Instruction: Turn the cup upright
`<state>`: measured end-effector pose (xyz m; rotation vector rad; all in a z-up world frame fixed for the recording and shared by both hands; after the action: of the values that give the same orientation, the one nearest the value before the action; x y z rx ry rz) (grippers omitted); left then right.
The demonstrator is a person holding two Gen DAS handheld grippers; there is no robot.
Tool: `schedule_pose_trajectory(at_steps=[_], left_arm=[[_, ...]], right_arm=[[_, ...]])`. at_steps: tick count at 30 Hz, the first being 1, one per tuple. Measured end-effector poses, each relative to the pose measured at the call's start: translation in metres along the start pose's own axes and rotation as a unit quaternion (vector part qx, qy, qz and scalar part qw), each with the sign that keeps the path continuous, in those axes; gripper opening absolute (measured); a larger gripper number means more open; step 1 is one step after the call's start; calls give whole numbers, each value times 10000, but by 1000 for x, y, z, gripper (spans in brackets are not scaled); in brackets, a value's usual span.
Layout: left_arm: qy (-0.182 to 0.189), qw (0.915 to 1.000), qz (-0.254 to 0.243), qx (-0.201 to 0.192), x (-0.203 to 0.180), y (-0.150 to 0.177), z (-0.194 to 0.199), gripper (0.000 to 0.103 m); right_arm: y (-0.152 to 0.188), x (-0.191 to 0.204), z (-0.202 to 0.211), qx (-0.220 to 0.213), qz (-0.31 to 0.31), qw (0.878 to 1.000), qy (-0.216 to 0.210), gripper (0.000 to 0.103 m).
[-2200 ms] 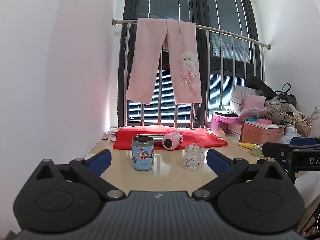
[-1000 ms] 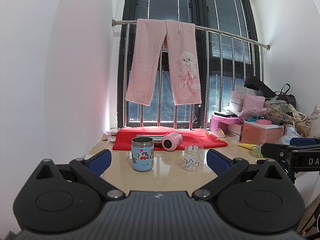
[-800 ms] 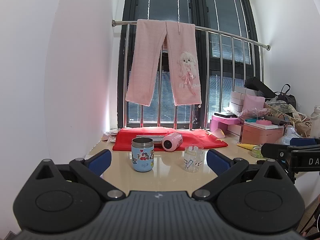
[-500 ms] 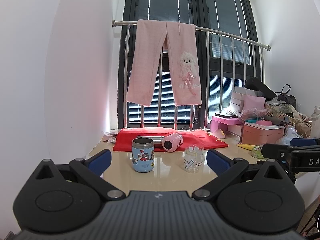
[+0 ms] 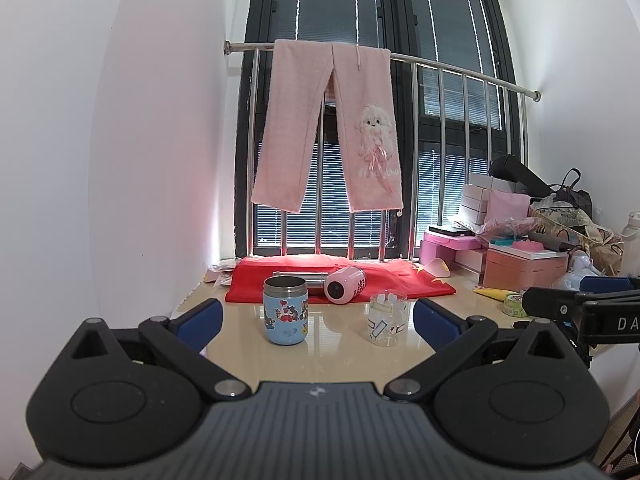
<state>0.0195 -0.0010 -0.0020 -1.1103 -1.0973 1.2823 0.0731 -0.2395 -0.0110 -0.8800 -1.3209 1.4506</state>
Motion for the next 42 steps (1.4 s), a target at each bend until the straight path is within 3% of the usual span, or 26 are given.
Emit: schedule_pose_trajectory(at_steps=[27,36,42], left_arm=[[42,10000,1,89,-1,-1,-8,103],[22,9996,-53,272,-2,-11,-47,103],[112,9984,-255,496,-3,-29,-98,103]], right_arm=[[-1,2,-6,76,34,10000,-18,103],[-6,-9,-46,268,-41,9996,-12,103],[-18,-20,-93,480,-132,9988,-7,103]])
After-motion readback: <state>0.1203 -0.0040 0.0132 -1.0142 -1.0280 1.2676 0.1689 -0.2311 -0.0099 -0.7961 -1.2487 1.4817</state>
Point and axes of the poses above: each gripper's, at about its wrist camera, not at the fingertips, and z roughly against the way its jaws point, x to its left, y to its underside, the point moved 2 cm from there along -z, roughly the way its jaws point
